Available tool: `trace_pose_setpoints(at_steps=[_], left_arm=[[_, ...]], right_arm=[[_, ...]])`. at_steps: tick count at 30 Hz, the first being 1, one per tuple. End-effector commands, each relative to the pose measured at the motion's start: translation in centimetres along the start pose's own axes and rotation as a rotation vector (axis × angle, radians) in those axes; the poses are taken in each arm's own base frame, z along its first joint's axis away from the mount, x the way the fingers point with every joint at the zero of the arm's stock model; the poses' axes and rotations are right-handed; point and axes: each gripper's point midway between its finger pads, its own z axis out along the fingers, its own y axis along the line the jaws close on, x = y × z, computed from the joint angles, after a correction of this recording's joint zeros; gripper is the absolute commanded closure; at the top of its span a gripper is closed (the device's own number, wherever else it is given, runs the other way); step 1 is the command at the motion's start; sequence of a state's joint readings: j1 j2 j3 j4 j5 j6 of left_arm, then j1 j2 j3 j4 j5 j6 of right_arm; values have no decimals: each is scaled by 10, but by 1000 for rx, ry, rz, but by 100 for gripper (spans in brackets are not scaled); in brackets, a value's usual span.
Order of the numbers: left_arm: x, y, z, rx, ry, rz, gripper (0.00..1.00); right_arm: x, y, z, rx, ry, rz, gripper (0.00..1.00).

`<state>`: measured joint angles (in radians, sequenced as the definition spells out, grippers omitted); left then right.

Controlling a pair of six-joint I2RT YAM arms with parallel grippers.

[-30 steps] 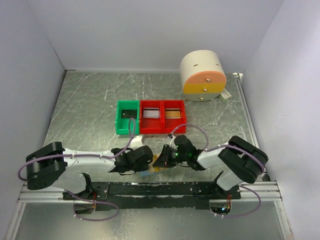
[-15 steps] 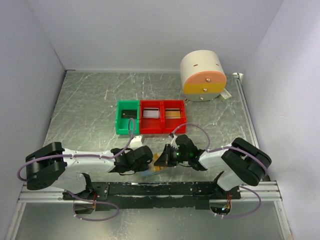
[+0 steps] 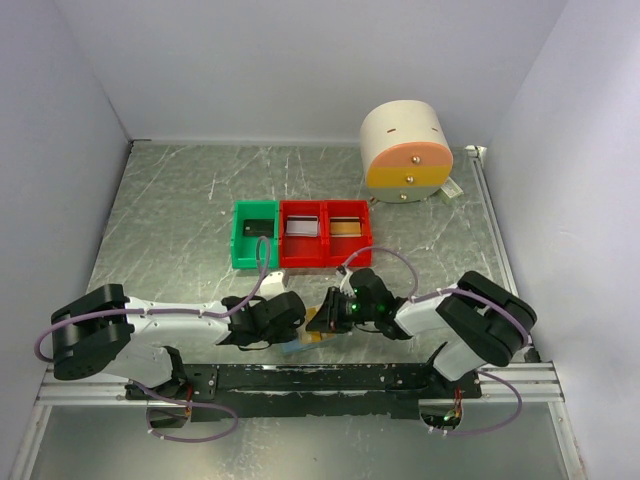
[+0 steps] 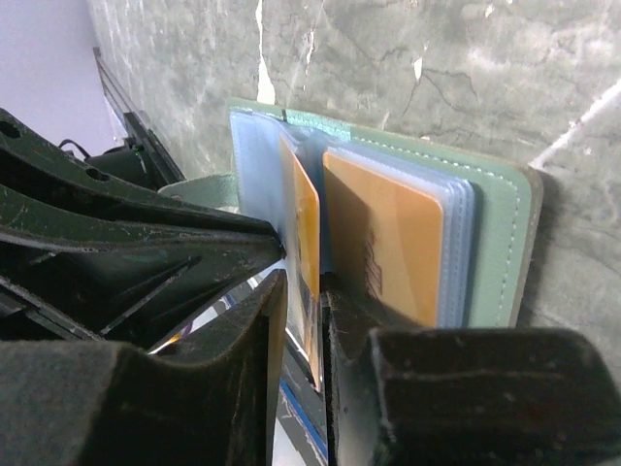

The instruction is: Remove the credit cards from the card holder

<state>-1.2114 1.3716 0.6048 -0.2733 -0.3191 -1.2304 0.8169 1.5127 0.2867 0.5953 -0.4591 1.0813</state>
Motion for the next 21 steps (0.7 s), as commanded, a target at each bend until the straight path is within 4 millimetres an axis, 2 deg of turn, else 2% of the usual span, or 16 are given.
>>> trace_pose_setpoints(at_steps=[1, 6, 11, 21], left_arm=[[11, 33, 5, -99, 29, 40, 76], [10, 34, 4, -101, 26, 38, 76], [11, 36, 4, -101, 27, 32, 76], [7, 36, 2, -97, 15, 21, 75]], right_arm=[[-9, 4, 5, -20, -10, 0, 79], [-12, 4, 3, -31, -16, 10, 82], [-11, 6, -4, -57, -21, 8, 100], [-25, 5, -28, -7, -78, -59, 100]])
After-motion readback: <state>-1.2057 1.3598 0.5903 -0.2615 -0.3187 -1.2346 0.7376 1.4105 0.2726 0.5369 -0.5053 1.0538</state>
